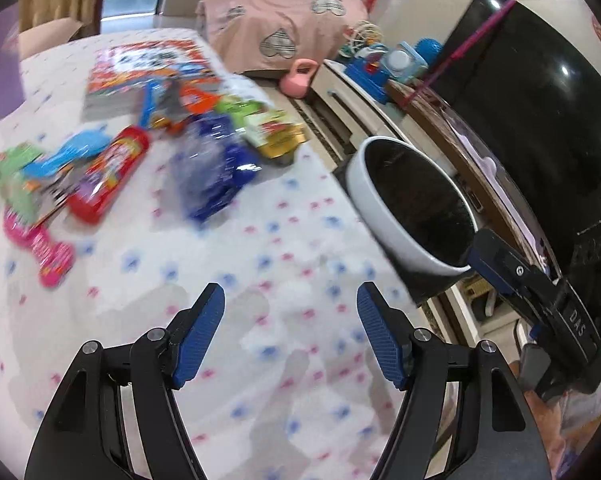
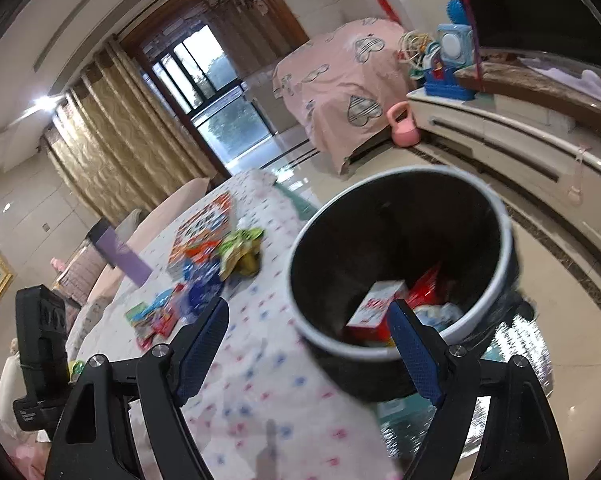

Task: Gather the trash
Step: 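Return both tools to the table toward the pink toy and blue bag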

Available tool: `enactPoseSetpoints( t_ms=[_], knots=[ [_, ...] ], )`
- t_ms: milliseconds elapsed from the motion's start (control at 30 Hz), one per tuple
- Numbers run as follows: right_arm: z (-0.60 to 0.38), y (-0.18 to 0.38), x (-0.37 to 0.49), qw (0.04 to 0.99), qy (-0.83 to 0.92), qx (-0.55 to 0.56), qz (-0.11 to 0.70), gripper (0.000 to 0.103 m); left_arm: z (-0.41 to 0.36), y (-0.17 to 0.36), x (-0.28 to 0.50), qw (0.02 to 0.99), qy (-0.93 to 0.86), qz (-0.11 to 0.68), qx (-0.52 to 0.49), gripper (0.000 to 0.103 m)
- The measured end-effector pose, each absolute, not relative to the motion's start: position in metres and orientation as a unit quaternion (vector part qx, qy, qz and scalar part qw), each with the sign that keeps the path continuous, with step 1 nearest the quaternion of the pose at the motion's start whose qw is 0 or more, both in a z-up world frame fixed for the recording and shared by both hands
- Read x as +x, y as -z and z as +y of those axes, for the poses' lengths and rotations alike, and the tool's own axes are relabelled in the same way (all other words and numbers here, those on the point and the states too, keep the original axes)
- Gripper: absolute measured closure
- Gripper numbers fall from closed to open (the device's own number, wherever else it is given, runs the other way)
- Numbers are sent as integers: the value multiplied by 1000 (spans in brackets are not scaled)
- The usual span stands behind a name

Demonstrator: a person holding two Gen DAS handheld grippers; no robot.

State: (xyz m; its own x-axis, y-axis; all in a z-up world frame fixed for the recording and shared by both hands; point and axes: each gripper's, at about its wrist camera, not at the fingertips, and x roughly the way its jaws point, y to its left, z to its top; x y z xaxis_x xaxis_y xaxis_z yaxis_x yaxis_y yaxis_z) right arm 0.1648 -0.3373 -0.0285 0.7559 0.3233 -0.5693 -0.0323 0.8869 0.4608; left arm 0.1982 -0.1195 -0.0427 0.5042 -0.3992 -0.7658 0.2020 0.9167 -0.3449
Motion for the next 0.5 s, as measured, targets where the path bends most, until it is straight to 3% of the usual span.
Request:
enactPoseSetpoints(
  t_ms=[500],
  knots=[
    [-267, 45, 156, 894, -149, 211, 366, 19, -38, 59, 175, 861, 117, 469, -155, 33]
  ],
)
